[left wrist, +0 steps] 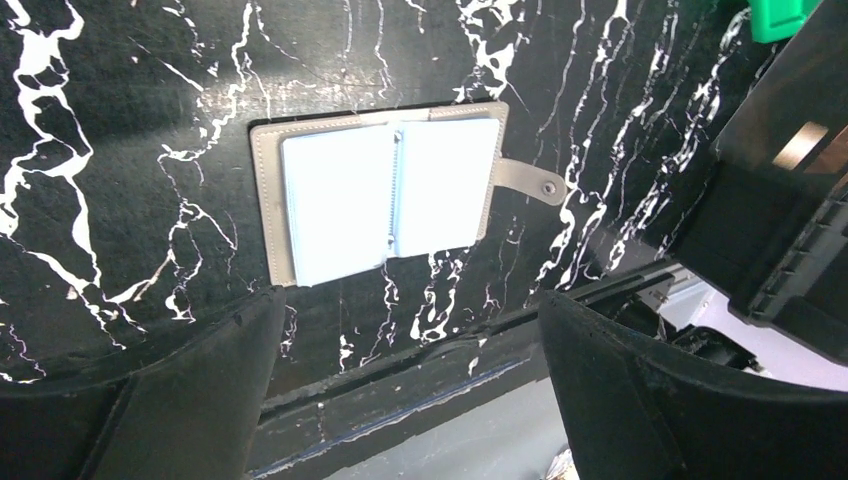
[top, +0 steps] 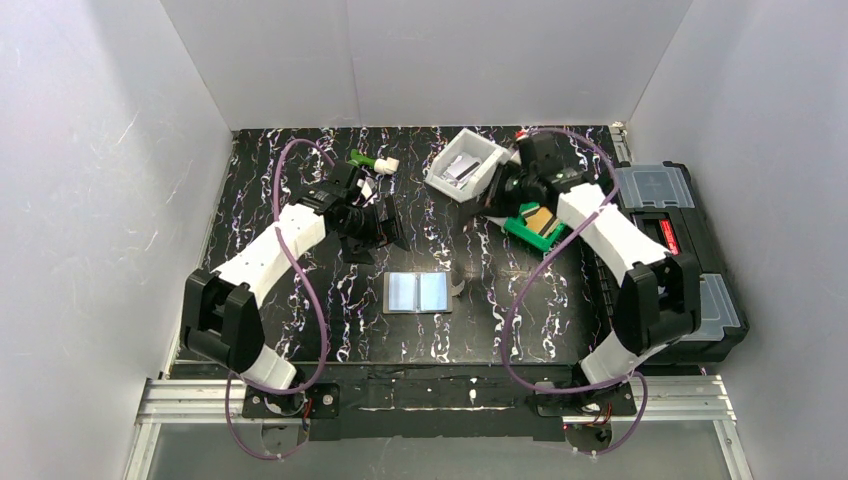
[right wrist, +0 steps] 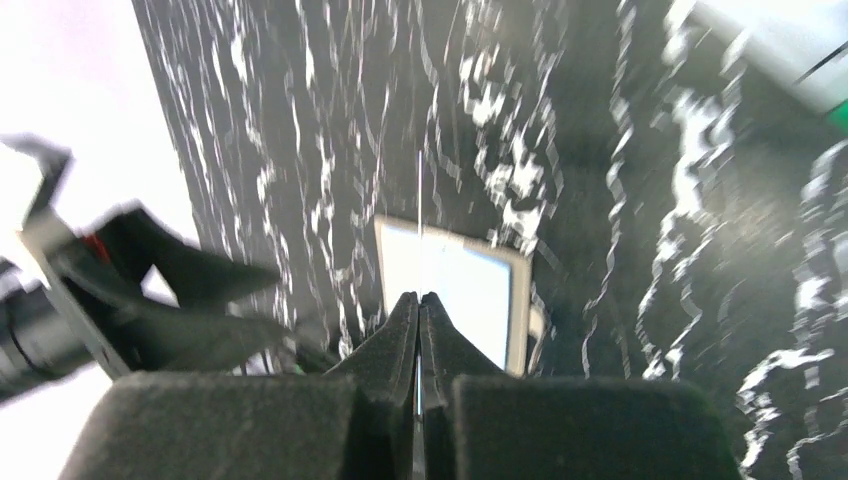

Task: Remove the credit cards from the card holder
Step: Place the credit card in the storage box.

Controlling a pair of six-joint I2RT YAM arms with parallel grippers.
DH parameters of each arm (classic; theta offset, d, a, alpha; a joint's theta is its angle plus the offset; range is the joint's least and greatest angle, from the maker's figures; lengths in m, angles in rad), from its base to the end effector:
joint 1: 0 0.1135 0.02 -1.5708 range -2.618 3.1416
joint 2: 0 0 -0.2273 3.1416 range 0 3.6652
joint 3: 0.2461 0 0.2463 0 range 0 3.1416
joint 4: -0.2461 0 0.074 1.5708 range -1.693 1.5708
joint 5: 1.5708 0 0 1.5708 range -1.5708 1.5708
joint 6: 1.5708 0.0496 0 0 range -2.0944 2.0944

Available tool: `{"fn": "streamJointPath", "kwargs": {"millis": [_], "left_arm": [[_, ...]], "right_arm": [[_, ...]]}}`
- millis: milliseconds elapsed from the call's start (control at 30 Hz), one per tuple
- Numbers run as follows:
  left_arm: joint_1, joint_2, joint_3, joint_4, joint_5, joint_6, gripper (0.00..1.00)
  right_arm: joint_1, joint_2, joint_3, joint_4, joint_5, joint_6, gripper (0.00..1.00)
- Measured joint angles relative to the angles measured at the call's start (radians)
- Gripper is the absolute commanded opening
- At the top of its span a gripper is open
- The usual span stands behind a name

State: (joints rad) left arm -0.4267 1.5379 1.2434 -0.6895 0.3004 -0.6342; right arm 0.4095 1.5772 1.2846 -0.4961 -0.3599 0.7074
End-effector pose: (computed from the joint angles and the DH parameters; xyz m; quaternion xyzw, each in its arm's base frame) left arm 0.2905 -0.1482 0.2277 -0.0550 0.9459 -0.2682 0.1742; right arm 0.3163 0.1563 0.2439 0.0675 0.9096 0.3390 0.2304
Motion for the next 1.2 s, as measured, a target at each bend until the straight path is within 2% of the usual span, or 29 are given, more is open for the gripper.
{"fn": "streamJointPath", "kwargs": {"millis": [167,333,633,700,933,1200], "left_arm": [[-0.001,-0.036,-0.007,0.003,0.026,0.005,0.98],[-0.001,-0.061,-0.024,0.006,0.039,0.006,0.98],[-0.001,-0.097,-0.026,0.007,0.056,0.01,0.98],[-0.001,-0.1,-0.026,0.007,0.056,0.01,0.98],[-0.001,-0.124,-0.026,0.005,0.057,0.01,0.98],[-0.001,-0.137,-0.027,0.003,0.059,0.009,0.98]], "right_arm": [[-0.119,0.097,0.198,-0.05,0.076,0.002,0.01],[-0.203,0.265,0.397,-0.116,0.146,0.004,0.01],[-0.268,0.544,0.681,-0.232,0.183,0.023,0.02],[-0.269,0.587,0.739,-0.25,0.182,0.027,0.08],[-0.269,0.655,0.831,-0.295,0.174,0.057,0.41],[-0.269,0.652,0.832,-0.325,0.166,0.06,0.5]]}}
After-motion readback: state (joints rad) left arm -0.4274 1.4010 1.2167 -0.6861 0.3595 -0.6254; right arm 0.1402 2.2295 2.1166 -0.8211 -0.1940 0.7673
